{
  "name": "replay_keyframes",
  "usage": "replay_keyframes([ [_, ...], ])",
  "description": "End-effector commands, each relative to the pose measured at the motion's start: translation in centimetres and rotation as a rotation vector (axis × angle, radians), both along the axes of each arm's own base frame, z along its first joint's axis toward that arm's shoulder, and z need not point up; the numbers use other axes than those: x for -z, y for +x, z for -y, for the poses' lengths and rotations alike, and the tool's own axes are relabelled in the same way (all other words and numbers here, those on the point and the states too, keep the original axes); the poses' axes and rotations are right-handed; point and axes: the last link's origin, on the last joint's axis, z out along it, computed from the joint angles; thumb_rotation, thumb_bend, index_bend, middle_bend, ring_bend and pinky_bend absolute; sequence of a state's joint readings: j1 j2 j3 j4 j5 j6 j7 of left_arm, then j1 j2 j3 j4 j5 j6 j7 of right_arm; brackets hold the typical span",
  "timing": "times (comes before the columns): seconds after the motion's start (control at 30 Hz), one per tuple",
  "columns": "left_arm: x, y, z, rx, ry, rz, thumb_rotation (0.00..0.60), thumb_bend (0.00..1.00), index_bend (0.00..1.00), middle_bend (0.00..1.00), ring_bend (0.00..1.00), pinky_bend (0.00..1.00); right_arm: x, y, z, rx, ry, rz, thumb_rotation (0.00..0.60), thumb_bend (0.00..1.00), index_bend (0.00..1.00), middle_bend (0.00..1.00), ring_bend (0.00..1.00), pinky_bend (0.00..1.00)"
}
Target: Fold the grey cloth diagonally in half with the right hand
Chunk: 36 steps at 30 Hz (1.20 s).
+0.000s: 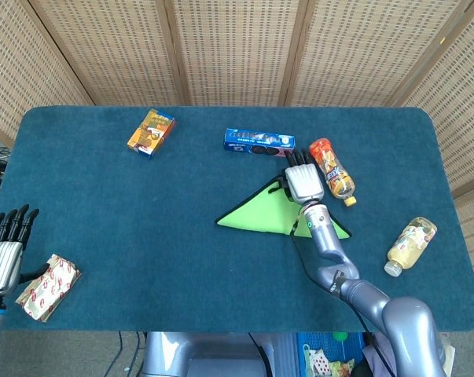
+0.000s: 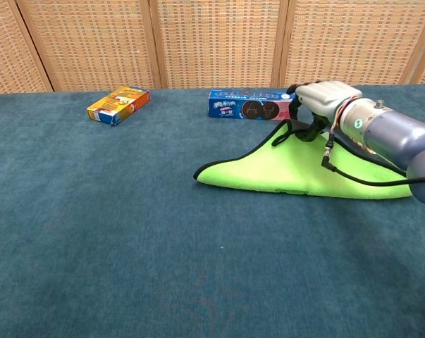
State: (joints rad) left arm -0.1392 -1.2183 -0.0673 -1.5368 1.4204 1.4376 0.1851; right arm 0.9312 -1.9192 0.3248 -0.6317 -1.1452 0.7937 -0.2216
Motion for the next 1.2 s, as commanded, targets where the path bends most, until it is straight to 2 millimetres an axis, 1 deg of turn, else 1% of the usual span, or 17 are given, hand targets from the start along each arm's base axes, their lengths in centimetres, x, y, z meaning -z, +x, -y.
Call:
replay_keyframes([
  [0.03,0.0,0.0,0.0,0.0,0.0,0.0,0.6,0.17,0.0,0.0,0.0,0.0,0.0,-0.1,0.0,0.002,0.008,0.001,0.6,0.42,0.36,0.0,0.0,0.0],
  [0.13,0.0,0.0,0.0,0.0,0.001,-0.001,0.6,0.17,0.0,0.0,0.0,0.0,-0.1,-0.1,-0.1,0.0,0.01,0.002,0.6,0.34,0.28,0.0,0.0,0.0],
  [0.2,0.0,0.0,0.0,0.001,0.001,-0.001,0.6,0.17,0.0,0.0,0.0,0.0,-0.2,-0.1,0.0,0.001,0.006,0.004,0.6,0.3,0.25,0.0,0.0,0.0],
  [0.27,0.0,0.0,0.0,0.002,0.003,-0.001,0.6,0.17,0.0,0.0,0.0,0.0,-0.3,-0.1,0.0,0.003,0.005,0.006,0.6,0.27,0.24,0.0,0.0,0.0],
  [0.5,0.0,0.1,0.1,0.006,0.004,0.002,0.6,0.17,0.0,0.0,0.0,0.0,-0.7,-0.1,0.0,0.002,-0.015,0.01,0.6,0.27,0.19,0.0,0.0,0.0],
  [0.67,0.0,0.1,0.1,0.009,0.009,0.005,0.6,0.17,0.0,0.0,0.0,0.0,-1.5,-0.1,0.0,-0.007,-0.039,0.017,0.6,0.25,0.12,0.0,0.0,0.0],
  [0.9,0.0,0.1,0.1,0.009,0.006,0.007,0.6,0.17,0.0,0.0,0.0,0.0,-3.3,0.1,-0.3,-0.043,-0.078,0.022,0.6,0.24,0.11,0.0,0.0,0.0],
  [1.03,0.0,0.2,0.2,0.012,0.004,0.012,0.6,0.17,0.0,0.0,0.0,0.0,-4.5,-0.2,-1.2,-0.064,-0.102,0.023,0.6,0.23,0.11,0.0,0.0,0.0],
  [1.2,-0.1,0.3,0.3,0.018,-0.003,0.019,0.6,0.17,0.0,0.0,0.0,0.0,-6.3,-1.8,-4.0,-0.071,-0.115,0.013,0.6,0.2,0.11,0.0,0.0,0.0],
])
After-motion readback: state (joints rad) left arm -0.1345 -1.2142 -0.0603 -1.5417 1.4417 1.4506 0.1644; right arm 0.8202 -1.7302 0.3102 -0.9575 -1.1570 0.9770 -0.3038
